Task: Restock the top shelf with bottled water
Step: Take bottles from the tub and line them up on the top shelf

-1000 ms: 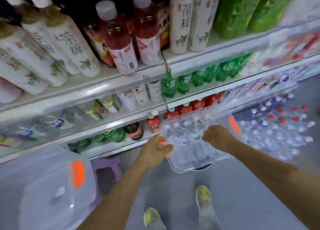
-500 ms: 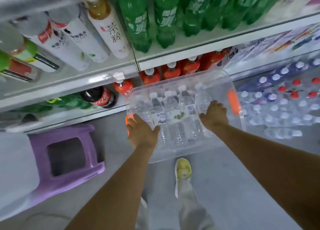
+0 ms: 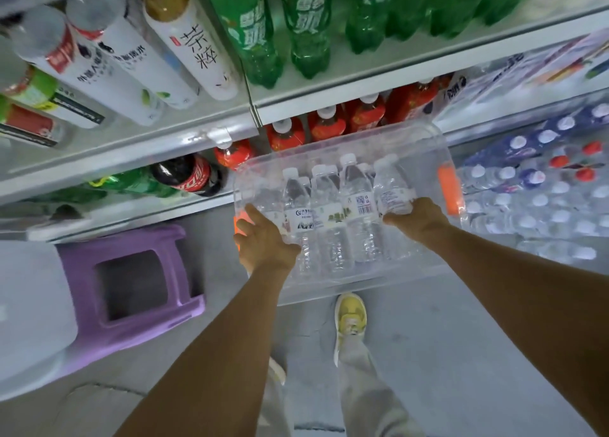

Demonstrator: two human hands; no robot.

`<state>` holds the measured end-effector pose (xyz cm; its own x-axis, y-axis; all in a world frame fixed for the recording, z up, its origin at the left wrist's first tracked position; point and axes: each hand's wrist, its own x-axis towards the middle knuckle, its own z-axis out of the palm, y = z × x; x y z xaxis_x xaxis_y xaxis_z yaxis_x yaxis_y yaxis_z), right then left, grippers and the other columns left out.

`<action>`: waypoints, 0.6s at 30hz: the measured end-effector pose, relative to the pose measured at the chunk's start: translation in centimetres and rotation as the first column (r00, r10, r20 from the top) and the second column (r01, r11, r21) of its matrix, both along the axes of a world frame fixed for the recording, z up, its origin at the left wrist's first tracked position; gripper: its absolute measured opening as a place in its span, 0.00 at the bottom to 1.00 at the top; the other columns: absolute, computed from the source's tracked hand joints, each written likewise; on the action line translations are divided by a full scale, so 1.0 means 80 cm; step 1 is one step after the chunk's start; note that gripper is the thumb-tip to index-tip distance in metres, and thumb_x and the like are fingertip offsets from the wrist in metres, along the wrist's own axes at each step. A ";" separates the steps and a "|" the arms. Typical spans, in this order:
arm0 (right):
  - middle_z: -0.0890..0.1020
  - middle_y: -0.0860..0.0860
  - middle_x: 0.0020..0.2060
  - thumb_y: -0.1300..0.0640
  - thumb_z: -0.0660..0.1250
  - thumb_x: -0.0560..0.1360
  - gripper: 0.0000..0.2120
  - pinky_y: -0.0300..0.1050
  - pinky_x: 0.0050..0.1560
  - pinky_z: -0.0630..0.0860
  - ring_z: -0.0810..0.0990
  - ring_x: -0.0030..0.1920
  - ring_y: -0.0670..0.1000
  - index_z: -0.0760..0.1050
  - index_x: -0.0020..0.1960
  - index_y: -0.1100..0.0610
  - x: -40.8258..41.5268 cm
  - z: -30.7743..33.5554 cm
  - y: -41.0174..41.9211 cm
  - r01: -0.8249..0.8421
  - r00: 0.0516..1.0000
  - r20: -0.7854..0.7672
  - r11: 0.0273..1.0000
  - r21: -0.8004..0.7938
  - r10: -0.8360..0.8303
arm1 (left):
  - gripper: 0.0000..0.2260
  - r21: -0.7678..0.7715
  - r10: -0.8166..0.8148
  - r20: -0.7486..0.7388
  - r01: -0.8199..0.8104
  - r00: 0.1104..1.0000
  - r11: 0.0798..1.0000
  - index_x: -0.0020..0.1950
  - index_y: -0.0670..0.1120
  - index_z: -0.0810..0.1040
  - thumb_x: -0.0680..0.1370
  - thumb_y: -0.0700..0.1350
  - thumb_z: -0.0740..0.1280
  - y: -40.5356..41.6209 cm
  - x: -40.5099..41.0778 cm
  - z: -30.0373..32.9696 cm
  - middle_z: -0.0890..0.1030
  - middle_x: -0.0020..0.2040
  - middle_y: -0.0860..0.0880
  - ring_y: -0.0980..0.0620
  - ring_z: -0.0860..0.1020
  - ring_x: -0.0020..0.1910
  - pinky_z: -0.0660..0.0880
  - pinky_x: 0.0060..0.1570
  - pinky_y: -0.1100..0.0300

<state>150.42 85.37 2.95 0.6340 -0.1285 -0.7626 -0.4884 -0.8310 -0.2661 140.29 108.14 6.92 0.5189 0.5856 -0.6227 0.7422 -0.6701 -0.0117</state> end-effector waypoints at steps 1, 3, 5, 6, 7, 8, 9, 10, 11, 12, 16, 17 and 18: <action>0.80 0.57 0.52 0.45 0.76 0.68 0.28 0.49 0.47 0.79 0.81 0.51 0.60 0.74 0.60 0.60 -0.004 0.007 -0.002 0.068 0.998 -0.011 0.997 0.034 -0.068 | 0.54 -0.053 0.065 0.024 -0.064 0.998 0.997 0.79 0.41 0.44 0.68 0.52 0.79 0.005 0.000 0.003 0.62 0.71 0.37 0.37 0.66 0.68 0.71 0.62 0.48; 0.81 0.56 0.42 0.45 0.77 0.66 0.25 0.42 0.33 0.74 0.80 0.39 0.56 0.77 0.54 0.61 -0.015 0.017 -0.004 0.217 0.976 -0.035 0.965 0.147 -0.214 | 0.52 -0.185 0.245 0.059 -0.231 0.968 0.955 0.78 0.42 0.49 0.66 0.51 0.79 0.016 -0.002 0.007 0.65 0.70 0.38 0.38 0.69 0.68 0.71 0.63 0.47; 0.78 0.53 0.35 0.50 0.76 0.69 0.14 0.38 0.26 0.68 0.76 0.32 0.51 0.78 0.46 0.59 -0.025 0.032 0.003 0.292 0.956 -0.065 0.922 0.254 -0.285 | 0.45 -0.346 0.483 0.062 -0.435 0.873 0.831 0.74 0.42 0.58 0.64 0.49 0.79 0.027 -0.005 0.010 0.72 0.66 0.40 0.40 0.75 0.59 0.78 0.52 0.52; 0.78 0.52 0.34 0.53 0.75 0.71 0.10 0.36 0.24 0.68 0.75 0.31 0.49 0.77 0.43 0.57 -0.030 0.042 0.008 0.303 0.953 -0.083 0.905 0.298 -0.292 | 0.42 -0.425 0.588 0.032 -0.522 0.808 0.740 0.71 0.41 0.62 0.63 0.49 0.79 0.031 -0.009 0.017 0.74 0.63 0.41 0.42 0.77 0.53 0.78 0.43 0.55; 0.78 0.52 0.33 0.53 0.74 0.72 0.09 0.35 0.23 0.67 0.75 0.31 0.49 0.77 0.42 0.57 -0.037 0.051 0.014 0.314 0.949 -0.107 0.886 0.340 -0.296 | 0.40 -0.508 0.682 -0.023 -0.596 0.731 0.622 0.68 0.40 0.66 0.61 0.49 0.79 0.032 -0.013 0.025 0.76 0.58 0.42 0.44 0.77 0.48 0.76 0.36 0.57; 0.78 0.52 0.33 0.52 0.75 0.71 0.10 0.35 0.24 0.68 0.75 0.31 0.50 0.78 0.43 0.57 -0.044 0.060 0.021 0.313 0.950 -0.142 0.873 0.374 -0.279 | 0.37 -0.584 0.752 -0.074 -0.640 0.655 0.500 0.65 0.39 0.70 0.61 0.49 0.79 0.031 -0.020 0.032 0.76 0.53 0.43 0.46 0.77 0.43 0.75 0.33 0.58; 0.80 0.55 0.34 0.51 0.75 0.70 0.12 0.36 0.28 0.69 0.76 0.32 0.51 0.79 0.44 0.59 -0.050 0.071 0.029 0.310 0.950 -0.175 0.863 0.400 -0.260 | 0.34 -0.648 0.801 -0.121 -0.658 0.586 0.383 0.61 0.38 0.73 0.61 0.48 0.80 0.028 -0.028 0.040 0.75 0.48 0.43 0.47 0.75 0.39 0.76 0.34 0.56; 0.83 0.57 0.36 0.49 0.75 0.70 0.14 0.39 0.33 0.72 0.79 0.34 0.52 0.80 0.45 0.60 -0.057 0.080 0.037 0.310 0.948 -0.211 0.847 0.432 -0.239 | 0.33 -0.698 0.829 -0.161 -0.655 0.536 0.288 0.58 0.36 0.75 0.60 0.48 0.81 0.026 -0.037 0.045 0.74 0.45 0.42 0.46 0.74 0.39 0.79 0.38 0.53; 0.85 0.58 0.40 0.49 0.75 0.70 0.15 0.42 0.40 0.75 0.82 0.38 0.53 0.81 0.48 0.61 -0.062 0.090 0.044 0.312 0.944 -0.252 0.829 0.463 -0.214 | 0.33 -0.738 0.838 -0.187 -0.636 0.513 0.224 0.56 0.34 0.76 0.58 0.48 0.82 0.024 -0.044 0.052 0.74 0.47 0.43 0.44 0.73 0.41 0.81 0.48 0.47; 0.86 0.57 0.44 0.50 0.75 0.70 0.15 0.46 0.48 0.78 0.84 0.44 0.54 0.81 0.50 0.60 -0.067 0.099 0.051 0.321 0.937 -0.290 0.806 0.498 -0.194 | 0.31 -0.782 0.842 -0.200 -0.600 0.501 0.171 0.54 0.34 0.77 0.58 0.47 0.82 0.022 -0.049 0.063 0.74 0.48 0.43 0.43 0.74 0.43 0.79 0.56 0.44; 0.86 0.56 0.49 0.50 0.74 0.69 0.19 0.53 0.60 0.78 0.84 0.53 0.57 0.82 0.56 0.58 -0.074 0.148 0.065 0.308 0.931 -0.353 0.727 0.614 -0.096 | 0.10 -0.919 0.835 -0.198 -0.394 0.514 0.024 0.54 0.35 0.79 0.75 0.32 0.65 0.022 -0.054 0.123 0.82 0.50 0.38 0.40 0.82 0.47 0.79 0.54 0.46; 0.86 0.56 0.50 0.50 0.75 0.68 0.19 0.52 0.57 0.79 0.84 0.51 0.56 0.82 0.56 0.58 -0.072 0.161 0.066 0.310 0.929 -0.360 0.705 0.638 -0.083 | 0.12 -0.936 0.825 -0.176 -0.351 0.537 0.029 0.55 0.36 0.80 0.74 0.31 0.64 0.025 -0.055 0.138 0.83 0.51 0.38 0.41 0.82 0.48 0.79 0.52 0.46; 0.86 0.56 0.49 0.51 0.74 0.69 0.17 0.49 0.51 0.80 0.83 0.47 0.55 0.82 0.54 0.58 -0.069 0.179 0.068 0.304 0.932 -0.356 0.686 0.661 -0.070 | 0.15 -0.951 0.810 -0.152 -0.306 0.566 0.035 0.57 0.38 0.80 0.71 0.31 0.65 0.028 -0.055 0.152 0.83 0.53 0.39 0.41 0.82 0.50 0.80 0.52 0.46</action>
